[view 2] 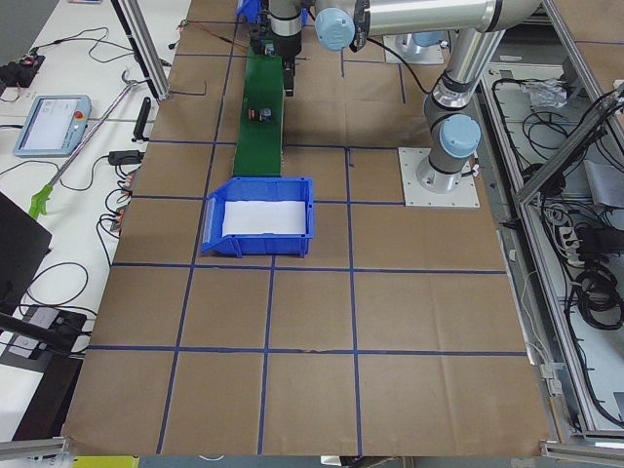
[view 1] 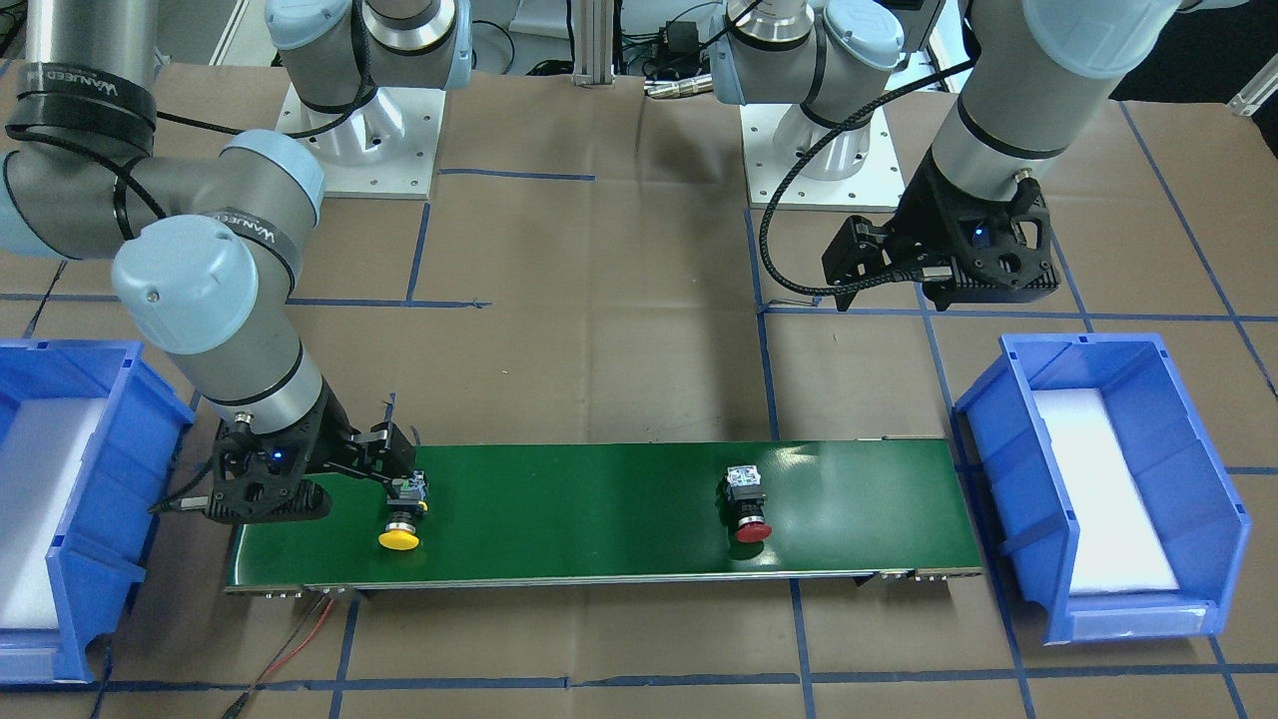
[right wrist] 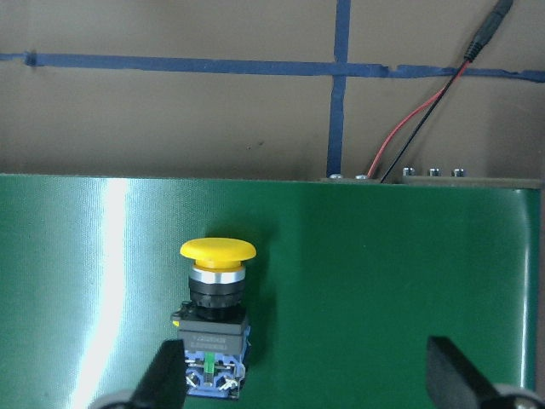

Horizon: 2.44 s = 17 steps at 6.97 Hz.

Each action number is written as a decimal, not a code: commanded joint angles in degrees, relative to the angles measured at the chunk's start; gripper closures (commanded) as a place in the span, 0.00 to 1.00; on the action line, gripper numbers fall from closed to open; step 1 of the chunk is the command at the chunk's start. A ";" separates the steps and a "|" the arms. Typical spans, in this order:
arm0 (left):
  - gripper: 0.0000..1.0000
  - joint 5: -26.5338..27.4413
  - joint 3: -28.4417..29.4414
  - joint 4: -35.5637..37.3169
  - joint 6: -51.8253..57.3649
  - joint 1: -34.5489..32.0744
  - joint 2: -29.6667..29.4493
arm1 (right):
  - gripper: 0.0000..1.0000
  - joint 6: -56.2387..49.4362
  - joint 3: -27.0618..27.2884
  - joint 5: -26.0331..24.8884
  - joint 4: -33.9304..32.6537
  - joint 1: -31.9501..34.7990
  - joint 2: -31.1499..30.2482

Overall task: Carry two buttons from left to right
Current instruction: 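Lower the right gripper onto the yellow button at the belt end and grasp, then carry the yellow button into the empty blue bin with the right gripper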

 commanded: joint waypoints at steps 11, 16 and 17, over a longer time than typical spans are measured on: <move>0.00 0.00 0.00 0.00 0.00 0.01 0.00 | 0.97 -1.09 -2.06 -3.43 10.38 -5.41 -4.84; 0.00 0.00 0.00 0.00 0.00 0.01 0.09 | 0.96 -38.64 -8.49 2.16 22.06 -28.89 -6.58; 0.00 0.00 0.00 0.00 0.00 0.01 0.09 | 0.97 -41.14 -7.71 2.38 21.71 -29.87 -4.73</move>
